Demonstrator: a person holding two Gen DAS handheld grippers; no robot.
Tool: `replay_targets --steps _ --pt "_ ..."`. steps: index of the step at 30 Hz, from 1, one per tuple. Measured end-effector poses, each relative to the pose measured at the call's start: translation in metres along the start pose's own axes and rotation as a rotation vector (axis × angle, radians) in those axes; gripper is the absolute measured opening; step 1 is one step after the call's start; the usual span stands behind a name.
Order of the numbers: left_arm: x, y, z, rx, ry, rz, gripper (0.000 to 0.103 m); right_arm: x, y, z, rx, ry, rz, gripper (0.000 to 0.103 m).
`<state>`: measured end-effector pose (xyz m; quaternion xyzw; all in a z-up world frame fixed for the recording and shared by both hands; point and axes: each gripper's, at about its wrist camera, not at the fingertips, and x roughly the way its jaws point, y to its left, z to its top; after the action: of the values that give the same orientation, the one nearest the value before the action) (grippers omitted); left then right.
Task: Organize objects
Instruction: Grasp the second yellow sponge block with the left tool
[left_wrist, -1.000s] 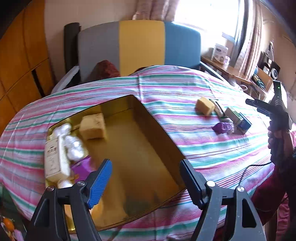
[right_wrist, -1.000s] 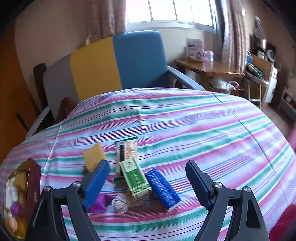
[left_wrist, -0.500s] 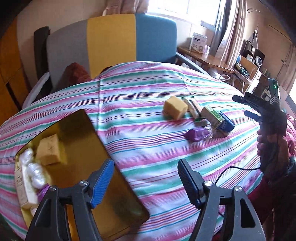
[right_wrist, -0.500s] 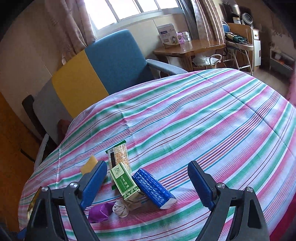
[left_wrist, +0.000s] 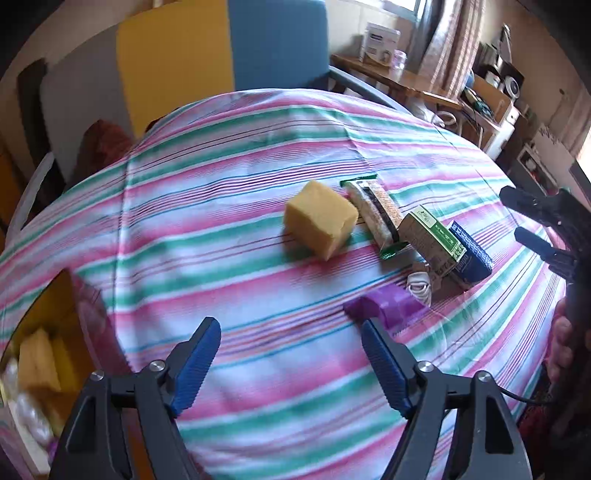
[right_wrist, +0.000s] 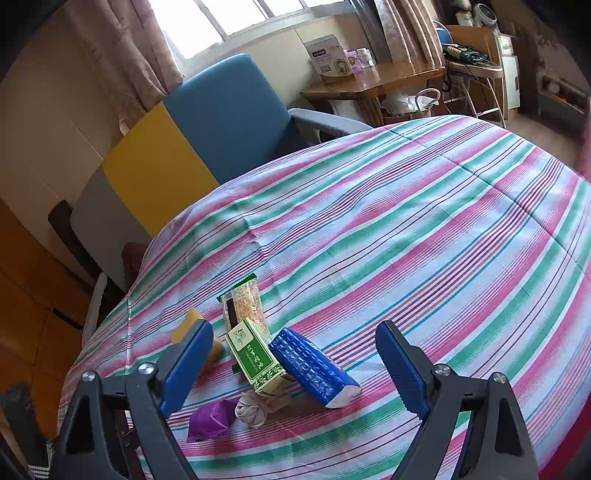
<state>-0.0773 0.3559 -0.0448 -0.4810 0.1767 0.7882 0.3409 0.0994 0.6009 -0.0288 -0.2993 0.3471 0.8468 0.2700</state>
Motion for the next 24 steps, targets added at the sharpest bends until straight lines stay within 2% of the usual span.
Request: replay_targets --steps 6,9,16,19,21,22,23,24 --pt "0.036 -0.024 0.036 0.15 0.01 0.003 0.083 -0.002 -0.003 0.0 0.024 0.008 0.028 0.091" --pt "0.053 -0.031 0.053 0.223 0.008 0.033 0.084 0.0 -0.007 0.001 0.045 0.016 0.041 0.091" --pt "0.095 -0.03 0.075 0.277 0.051 0.044 0.088 0.004 -0.009 0.003 0.06 0.028 0.056 0.092" --pt "0.106 -0.029 0.081 0.256 0.074 0.039 0.088 0.007 -0.01 0.003 0.065 0.037 0.055 0.092" --pt "0.114 -0.022 0.08 0.197 0.12 -0.004 0.082 0.008 -0.01 0.003 0.062 0.04 0.05 0.092" --pt "0.116 -0.017 0.077 0.159 0.136 -0.021 0.07 0.008 -0.01 0.003 0.058 0.041 0.046 0.092" --pt "0.111 -0.015 0.075 0.139 0.107 -0.02 0.062 0.009 -0.01 0.003 0.055 0.042 0.04 0.092" --pt "0.107 -0.012 0.072 0.116 0.099 -0.005 0.06 0.009 -0.01 0.003 0.053 0.042 0.036 0.092"
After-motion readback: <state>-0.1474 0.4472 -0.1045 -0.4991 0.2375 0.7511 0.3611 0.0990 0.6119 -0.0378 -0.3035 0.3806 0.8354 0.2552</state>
